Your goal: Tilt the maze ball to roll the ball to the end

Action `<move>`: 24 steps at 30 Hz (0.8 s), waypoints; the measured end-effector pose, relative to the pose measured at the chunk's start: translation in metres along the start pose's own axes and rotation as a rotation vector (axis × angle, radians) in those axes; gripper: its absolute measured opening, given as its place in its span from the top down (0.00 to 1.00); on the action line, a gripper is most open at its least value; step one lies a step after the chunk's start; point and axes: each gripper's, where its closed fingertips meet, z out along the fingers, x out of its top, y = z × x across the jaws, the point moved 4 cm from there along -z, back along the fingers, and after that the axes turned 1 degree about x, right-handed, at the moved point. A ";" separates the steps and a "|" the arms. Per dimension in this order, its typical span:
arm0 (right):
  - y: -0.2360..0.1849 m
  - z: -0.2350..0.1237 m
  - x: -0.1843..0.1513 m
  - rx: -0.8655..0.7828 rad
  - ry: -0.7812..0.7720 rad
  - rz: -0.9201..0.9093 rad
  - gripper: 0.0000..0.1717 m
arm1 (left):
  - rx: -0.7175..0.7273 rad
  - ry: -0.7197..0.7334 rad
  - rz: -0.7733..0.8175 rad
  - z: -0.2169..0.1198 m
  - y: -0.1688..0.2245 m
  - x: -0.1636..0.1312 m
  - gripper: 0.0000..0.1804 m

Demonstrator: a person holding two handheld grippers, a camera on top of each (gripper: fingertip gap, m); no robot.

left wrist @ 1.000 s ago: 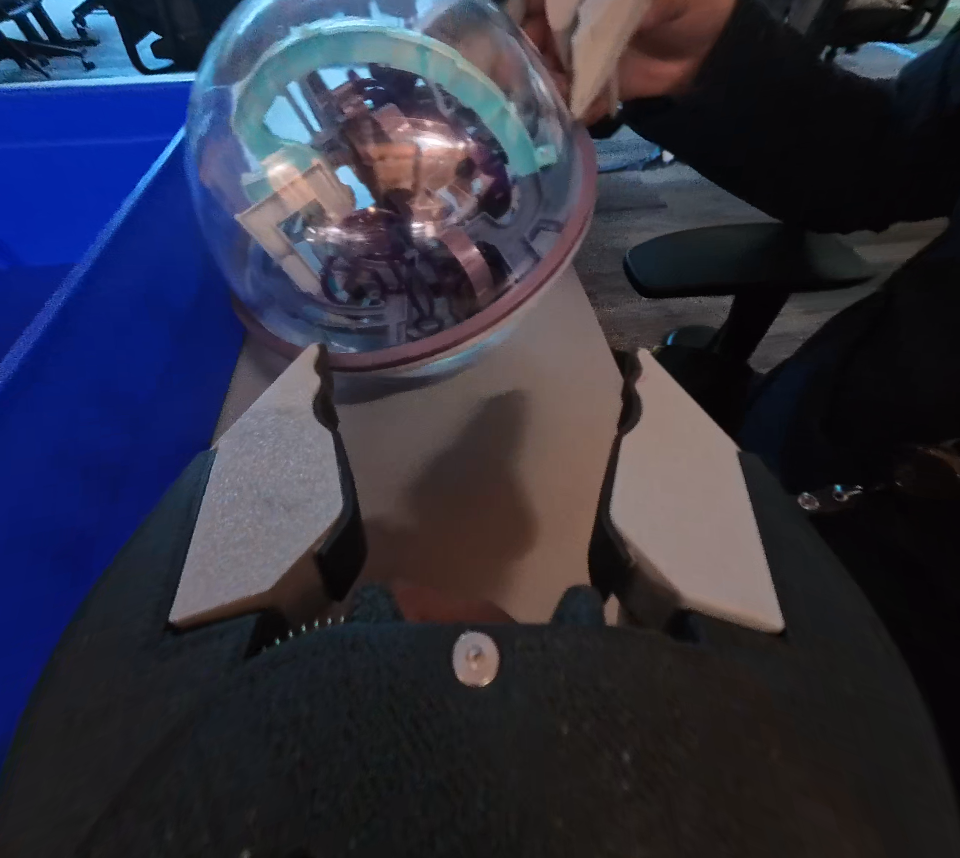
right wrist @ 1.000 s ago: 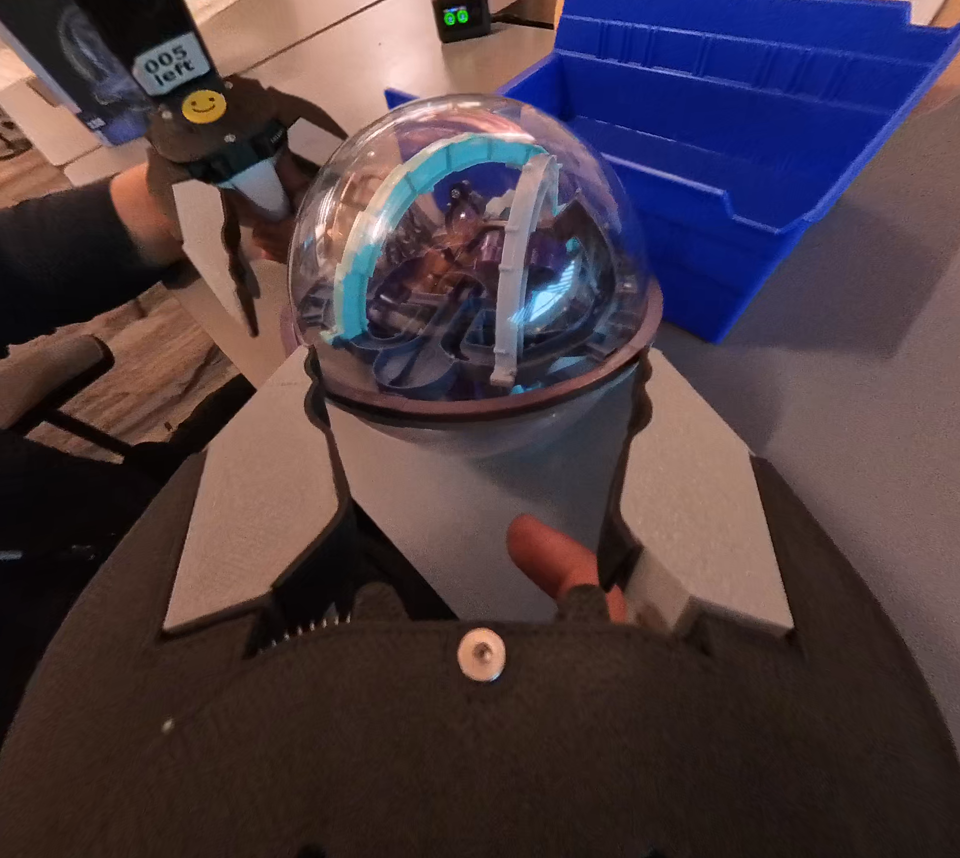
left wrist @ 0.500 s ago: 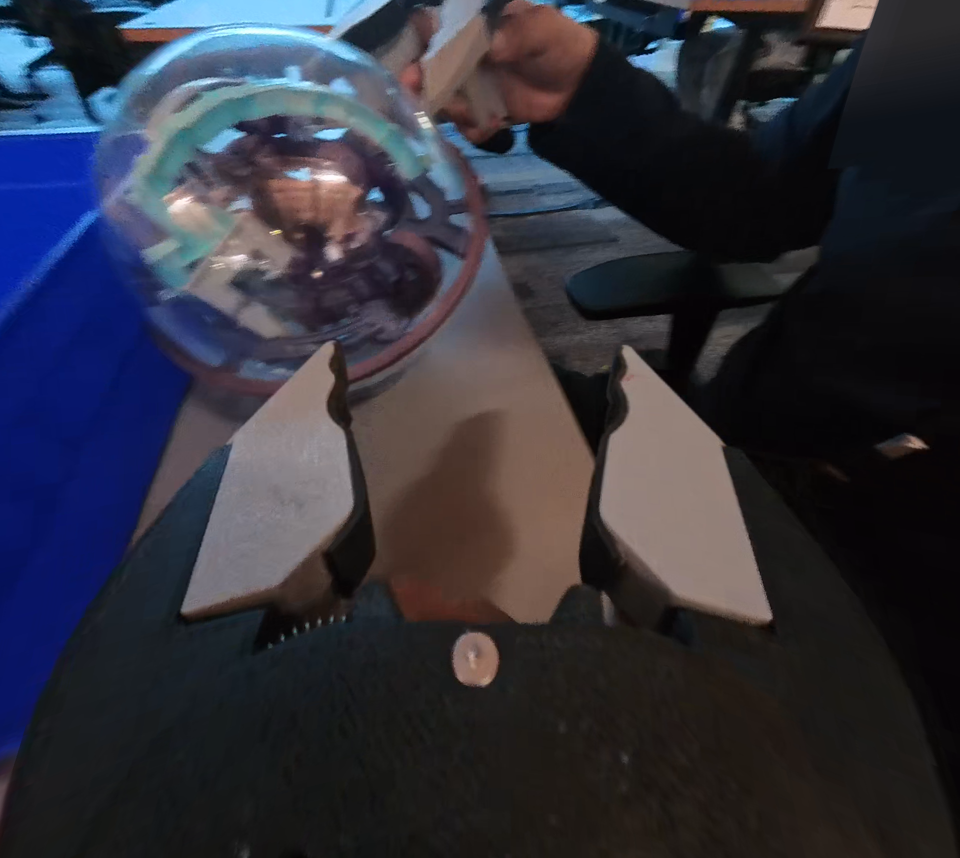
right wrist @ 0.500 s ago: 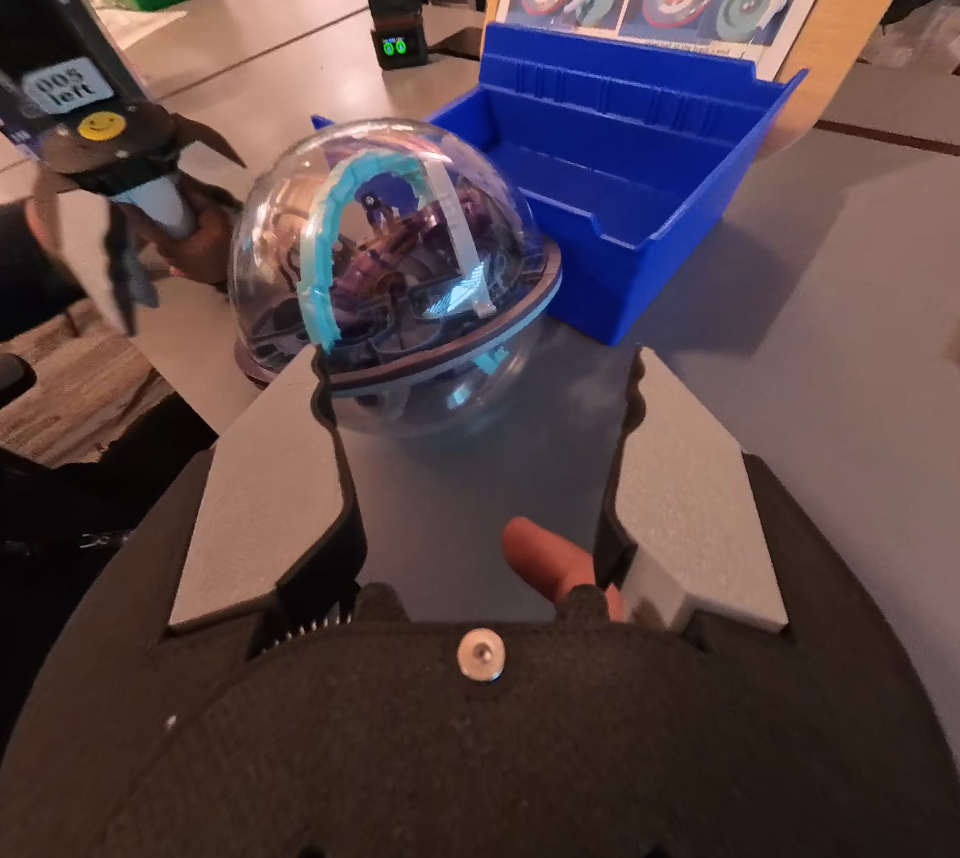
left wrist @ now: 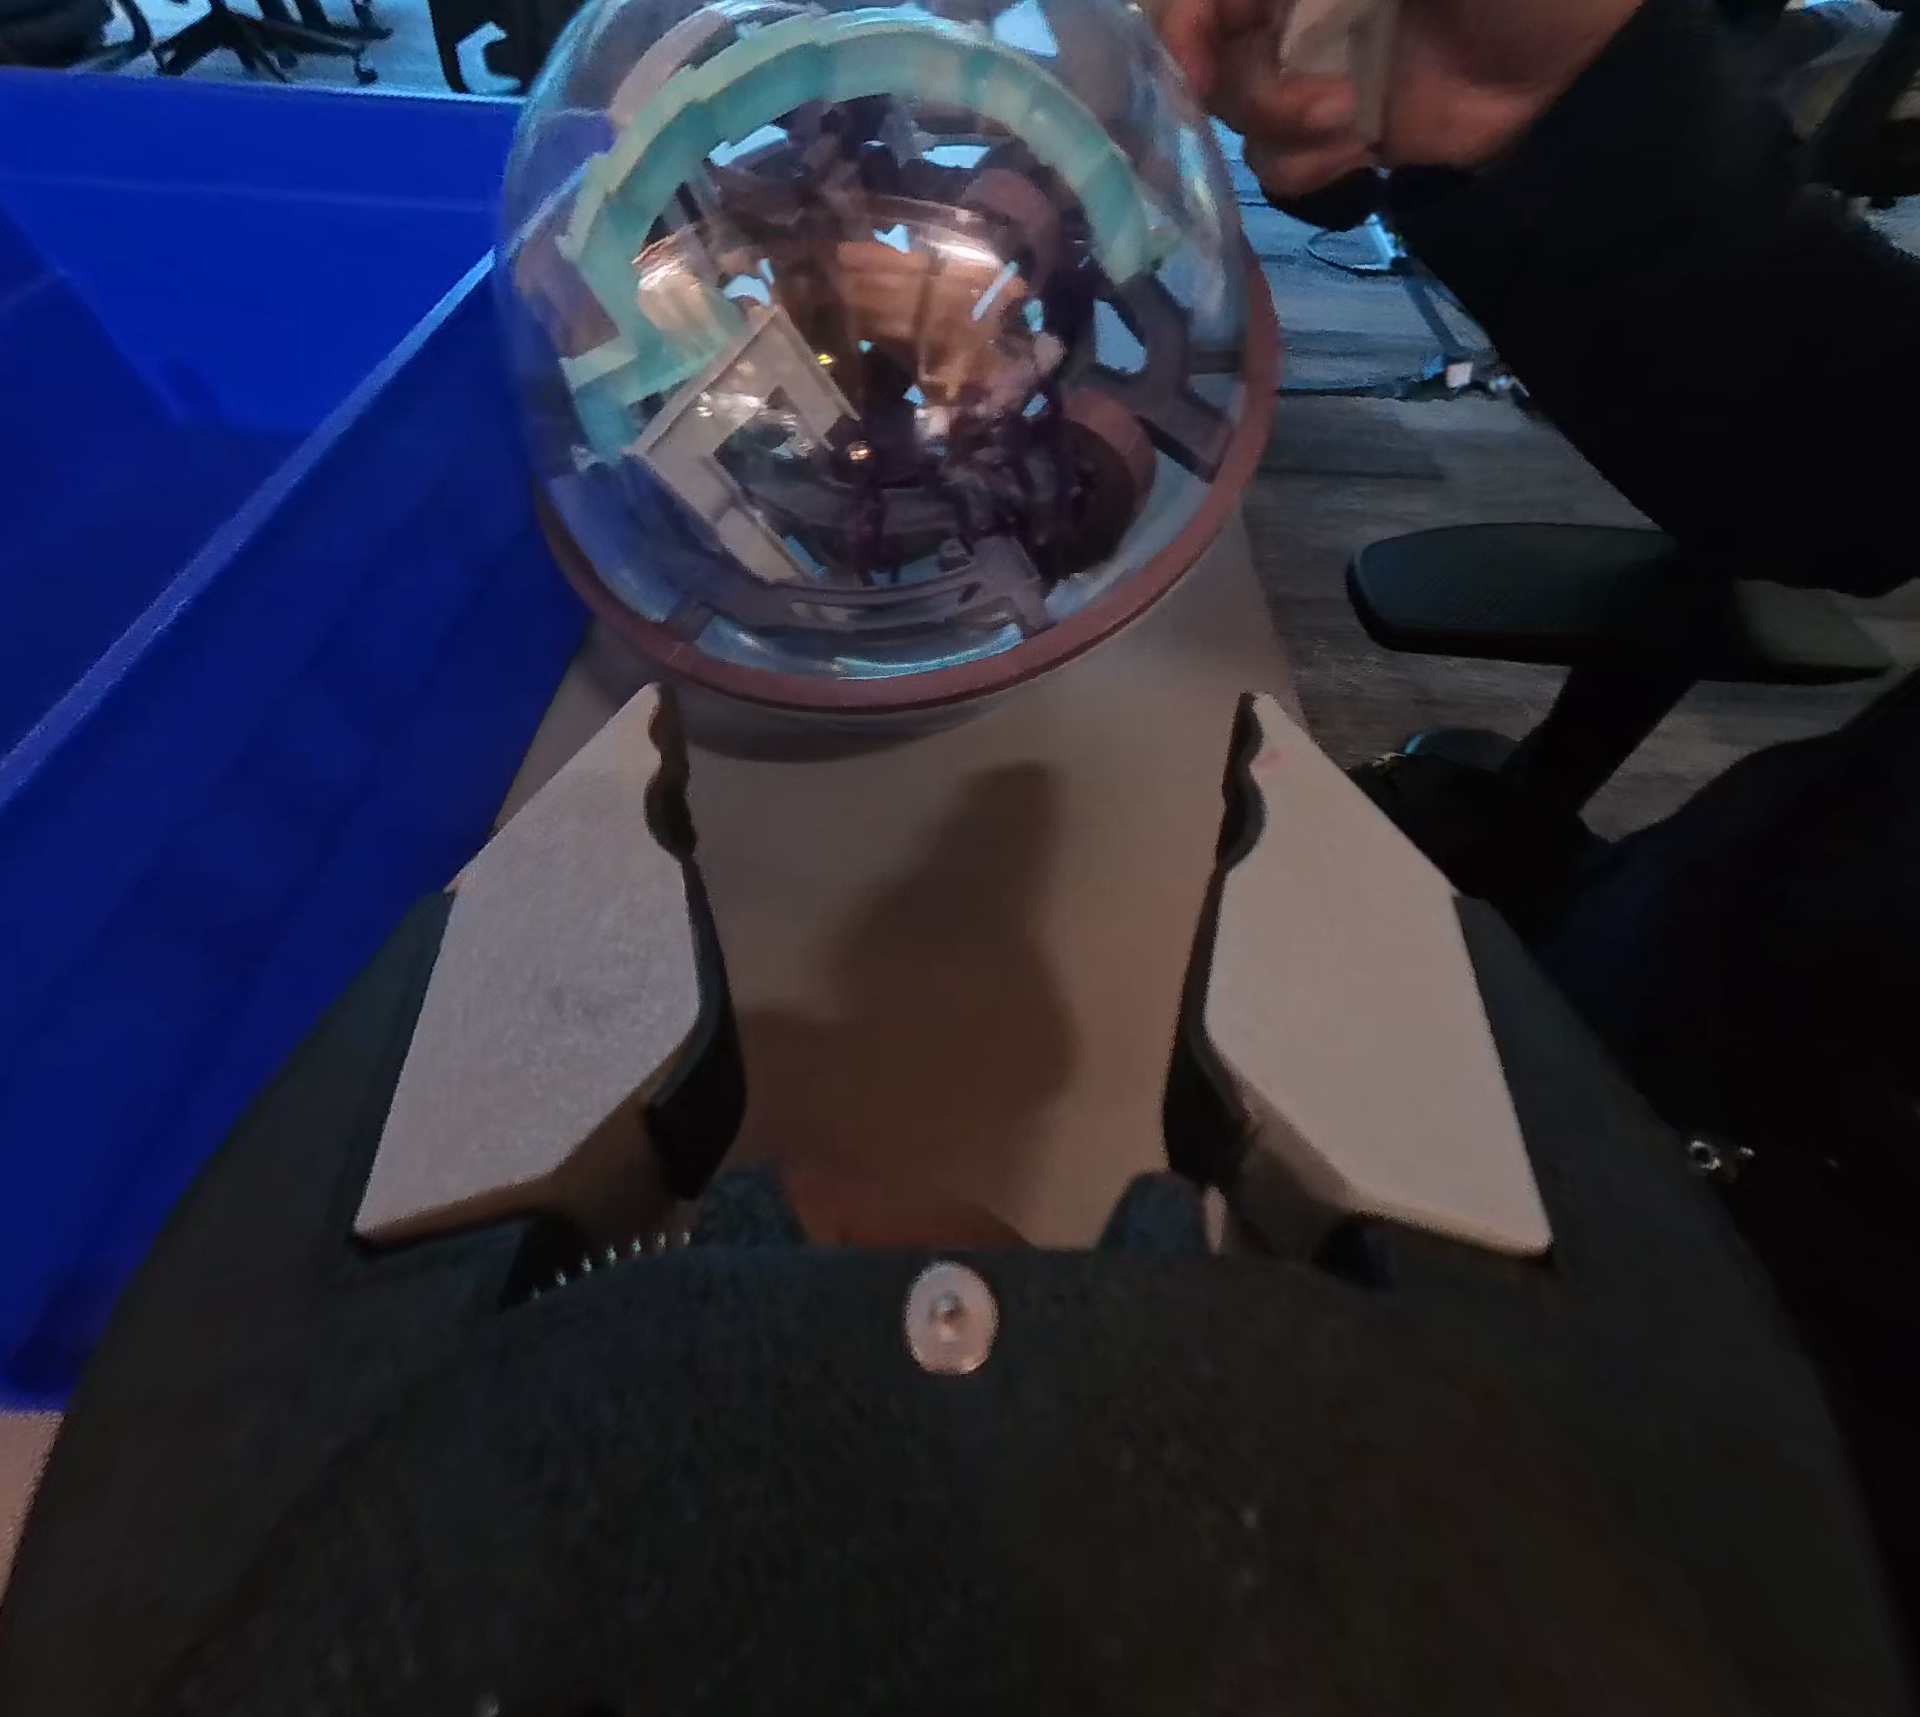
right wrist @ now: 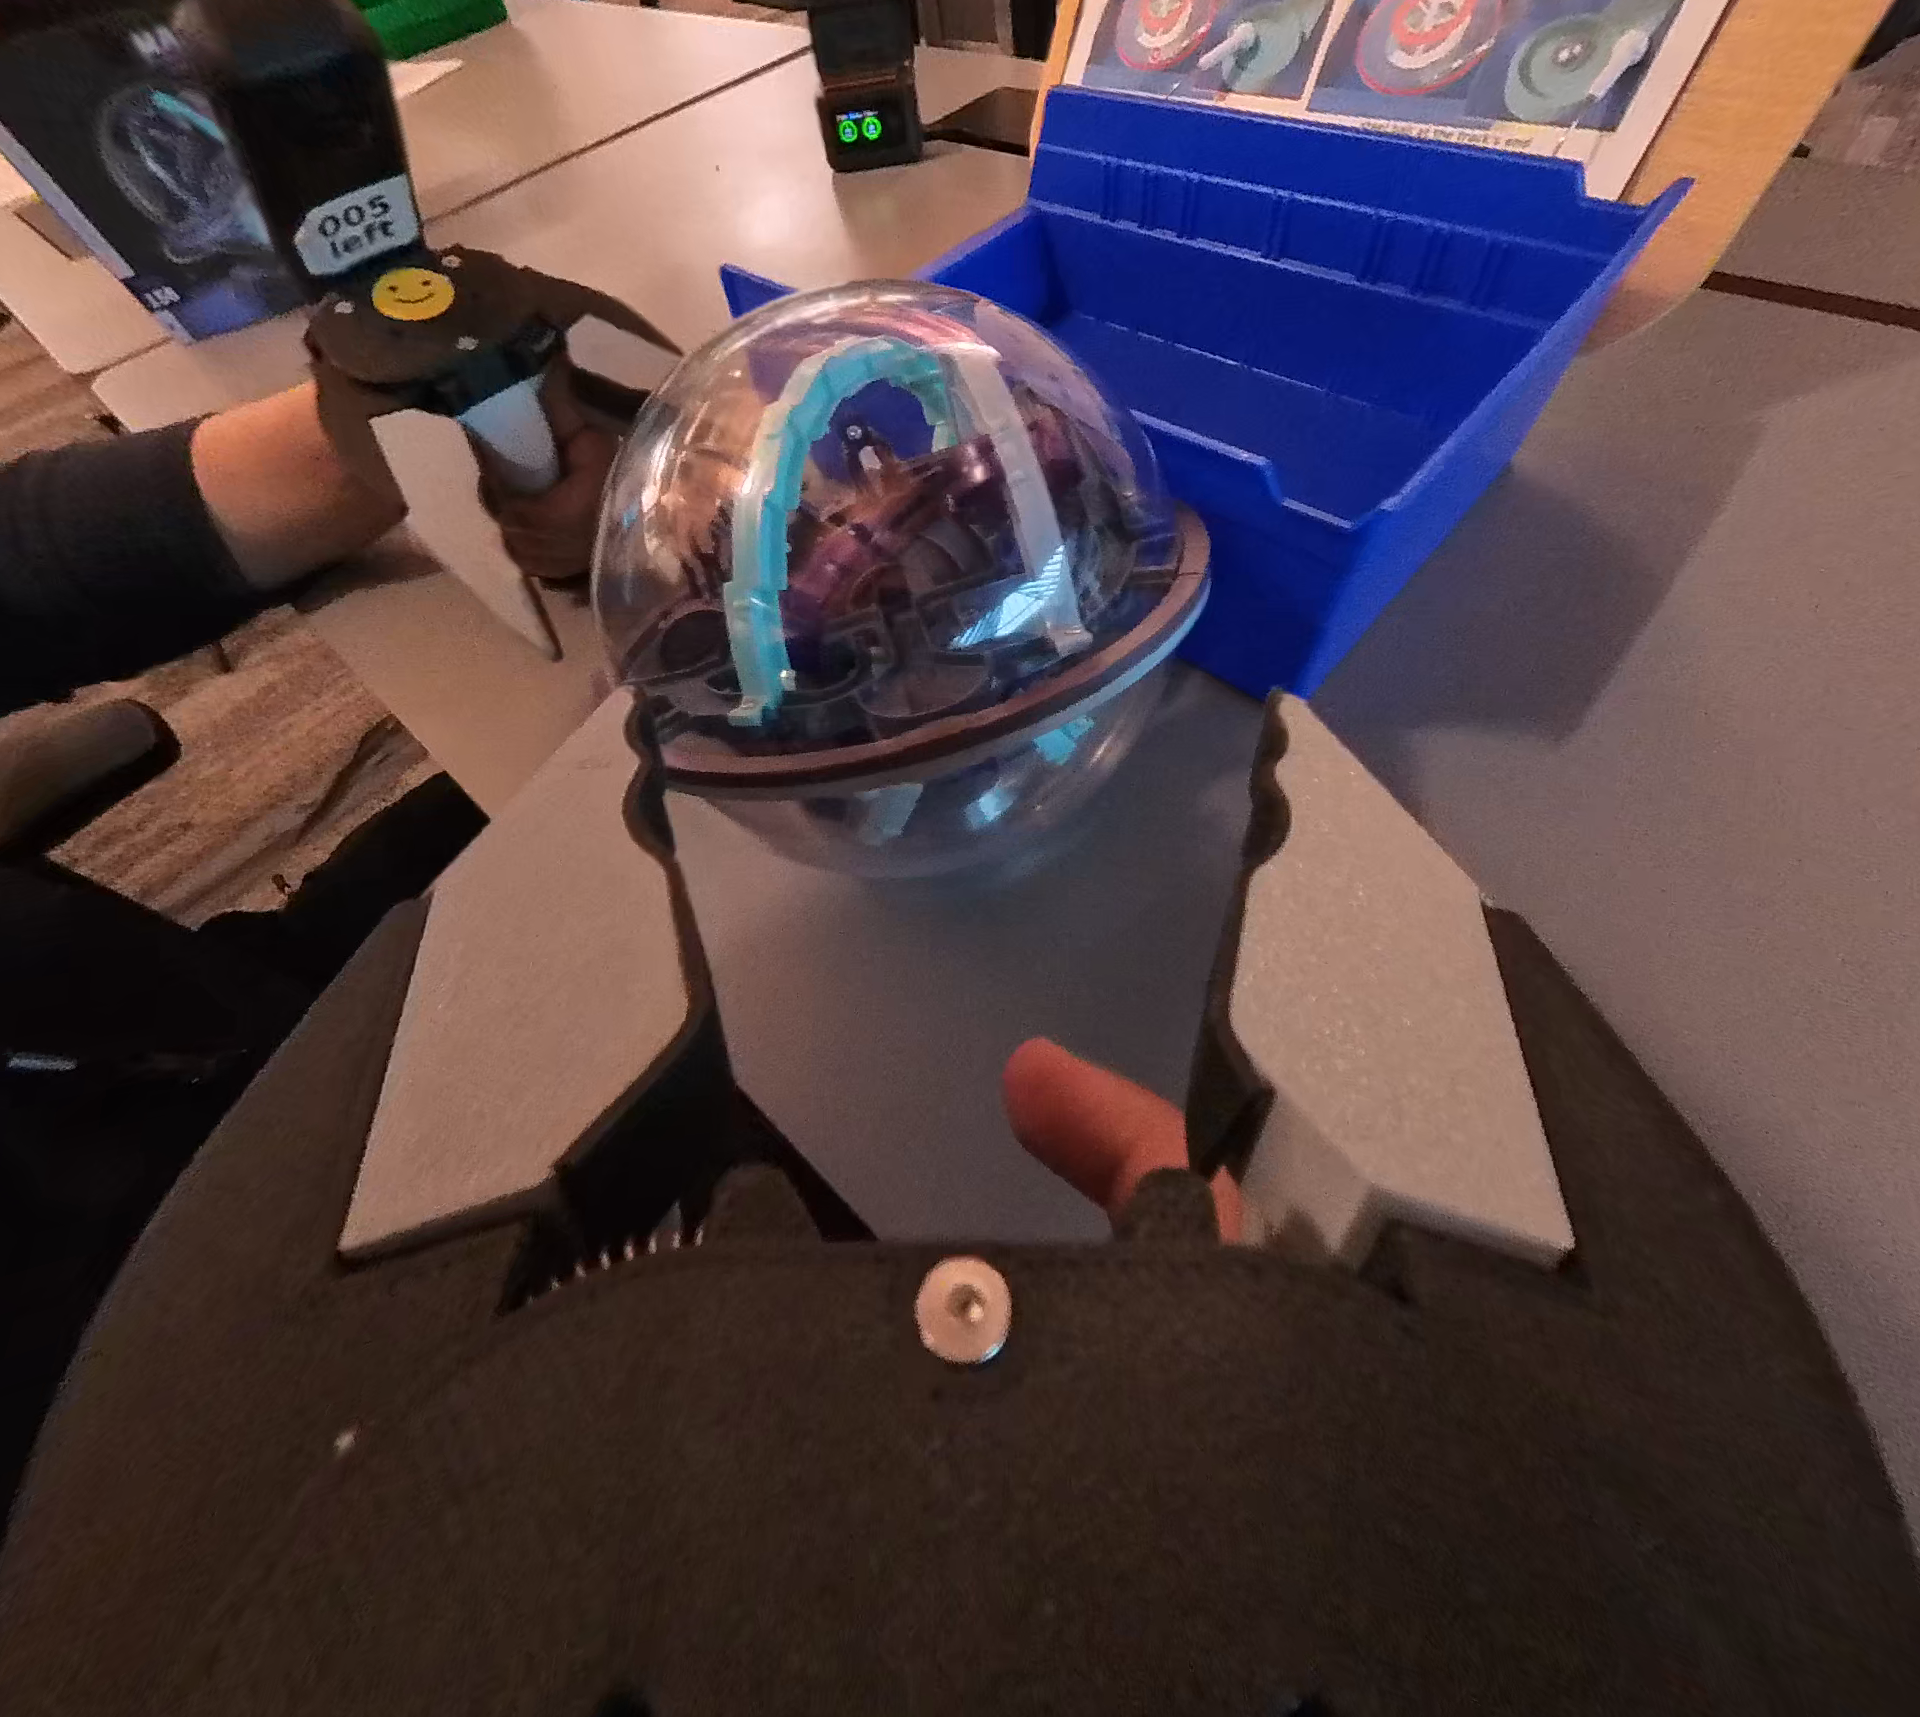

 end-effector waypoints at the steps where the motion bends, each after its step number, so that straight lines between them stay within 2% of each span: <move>1: -0.002 0.000 0.000 0.001 -0.007 -0.008 0.36 | 0.008 -0.003 -0.015 0.000 -0.003 0.000 0.43; 4: -0.009 0.002 -0.001 -0.002 -0.039 -0.022 0.35 | 0.038 -0.015 -0.024 0.002 -0.010 -0.001 0.42; 8: -0.010 0.011 -0.007 -0.024 -0.089 -0.047 0.36 | -0.053 -0.027 -0.061 0.009 0.000 0.000 0.44; 11: -0.001 0.013 -0.011 -0.060 -0.115 -0.059 0.35 | -0.058 -0.038 -0.010 0.012 0.010 0.000 0.41; 24: 0.030 0.004 -0.014 -0.040 -0.068 0.017 0.31 | -0.141 -0.048 0.076 0.012 0.041 -0.002 0.43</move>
